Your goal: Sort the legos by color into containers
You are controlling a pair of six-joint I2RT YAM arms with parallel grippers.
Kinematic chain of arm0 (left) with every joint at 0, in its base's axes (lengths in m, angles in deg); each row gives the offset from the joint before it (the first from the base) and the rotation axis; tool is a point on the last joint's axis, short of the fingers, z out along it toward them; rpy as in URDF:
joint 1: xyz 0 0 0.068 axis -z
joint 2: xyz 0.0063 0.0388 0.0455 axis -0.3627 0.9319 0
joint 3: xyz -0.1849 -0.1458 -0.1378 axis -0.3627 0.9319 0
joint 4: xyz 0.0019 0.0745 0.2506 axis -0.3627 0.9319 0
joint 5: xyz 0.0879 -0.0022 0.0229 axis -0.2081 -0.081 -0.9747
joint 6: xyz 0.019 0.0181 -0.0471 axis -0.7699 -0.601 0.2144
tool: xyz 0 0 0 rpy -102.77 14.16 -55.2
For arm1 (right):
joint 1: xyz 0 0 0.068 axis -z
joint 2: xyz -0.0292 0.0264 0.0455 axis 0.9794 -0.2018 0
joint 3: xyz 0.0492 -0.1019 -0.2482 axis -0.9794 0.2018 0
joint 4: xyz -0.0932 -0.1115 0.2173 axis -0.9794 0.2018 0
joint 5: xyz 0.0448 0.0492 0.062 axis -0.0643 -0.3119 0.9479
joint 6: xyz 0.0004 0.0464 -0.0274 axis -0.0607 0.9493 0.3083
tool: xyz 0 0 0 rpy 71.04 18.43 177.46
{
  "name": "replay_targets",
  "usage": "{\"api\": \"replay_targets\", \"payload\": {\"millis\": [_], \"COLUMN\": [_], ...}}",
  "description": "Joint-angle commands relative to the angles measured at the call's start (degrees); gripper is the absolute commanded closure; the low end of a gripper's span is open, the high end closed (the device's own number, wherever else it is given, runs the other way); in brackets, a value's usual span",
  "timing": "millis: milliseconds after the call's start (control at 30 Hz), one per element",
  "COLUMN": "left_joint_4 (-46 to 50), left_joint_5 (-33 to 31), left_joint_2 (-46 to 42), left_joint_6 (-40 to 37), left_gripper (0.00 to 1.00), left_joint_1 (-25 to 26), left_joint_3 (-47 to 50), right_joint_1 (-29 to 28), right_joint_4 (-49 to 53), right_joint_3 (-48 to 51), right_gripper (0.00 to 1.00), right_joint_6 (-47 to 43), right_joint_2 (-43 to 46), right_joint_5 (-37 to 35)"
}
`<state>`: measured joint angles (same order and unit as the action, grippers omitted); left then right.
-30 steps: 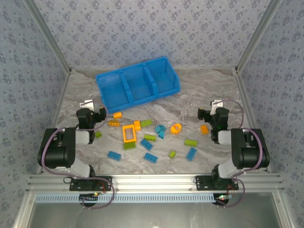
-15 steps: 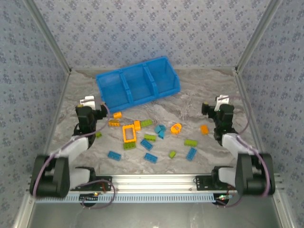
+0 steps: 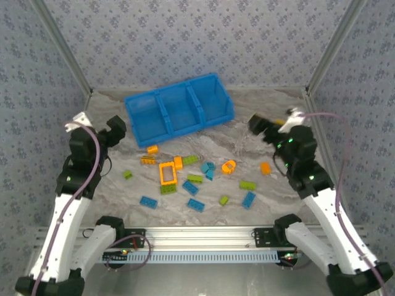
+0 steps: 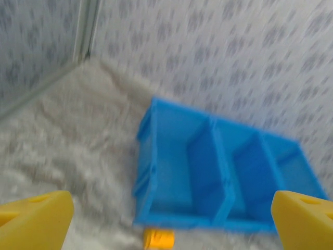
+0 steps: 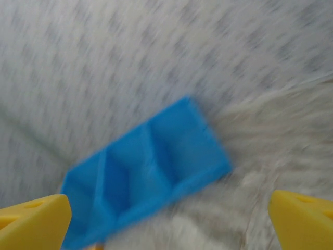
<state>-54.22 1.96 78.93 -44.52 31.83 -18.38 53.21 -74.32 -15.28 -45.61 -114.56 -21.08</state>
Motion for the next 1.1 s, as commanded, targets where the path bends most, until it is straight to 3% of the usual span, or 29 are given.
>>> {"api": "replay_targets", "payload": {"millis": [0,67,133,300,433,633,800,1067], "left_joint_4": [13.30,13.69,13.27,11.00,10.84,5.84,8.34,11.47], "left_joint_5": [5.37,8.87,11.56,16.18,17.01,18.50,18.13,18.22], "left_joint_2": [11.38,19.48,27.82,43.66,52.57,58.34,62.39,65.41], "left_joint_6": [1.57,-0.38,-2.44,-5.80,-7.94,-11.48,-14.08,-18.93], "left_gripper": [0.02,0.03,0.12,0.28,0.32,0.37,0.53,0.88], "left_joint_1": [-1.12,-3.82,-6.71,-10.45,-10.74,-10.57,-10.22,-9.54], "left_joint_3": [-6.64,-11.27,-15.72,-24.58,-28.75,-31.59,-35.66,-39.35], "right_joint_1": [-11.00,-16.18,-19.86,-24.20,-24.63,-24.51,-24.54,-24.01], "right_joint_4": [6.40,6.07,5.30,3.00,1.34,3.03,3.30,5.96], "right_joint_3": [-1.38,-1.60,-2.35,-5.65,-6.39,-6.99,-6.35,-7.33], "right_gripper": [0.00,0.00,0.00,0.00,0.00,0.00,0.00,0.00], "right_joint_6": [-7.83,-9.96,-11.58,-13.51,-13.61,-12.84,-11.53,-11.53], "right_joint_2": [1.65,-0.50,-4.39,-10.48,-12.21,-14.19,-14.24,-14.92], "right_joint_5": [-7.20,-9.16,-8.59,-4.17,-2.18,-1.94,-2.01,-2.90]}}
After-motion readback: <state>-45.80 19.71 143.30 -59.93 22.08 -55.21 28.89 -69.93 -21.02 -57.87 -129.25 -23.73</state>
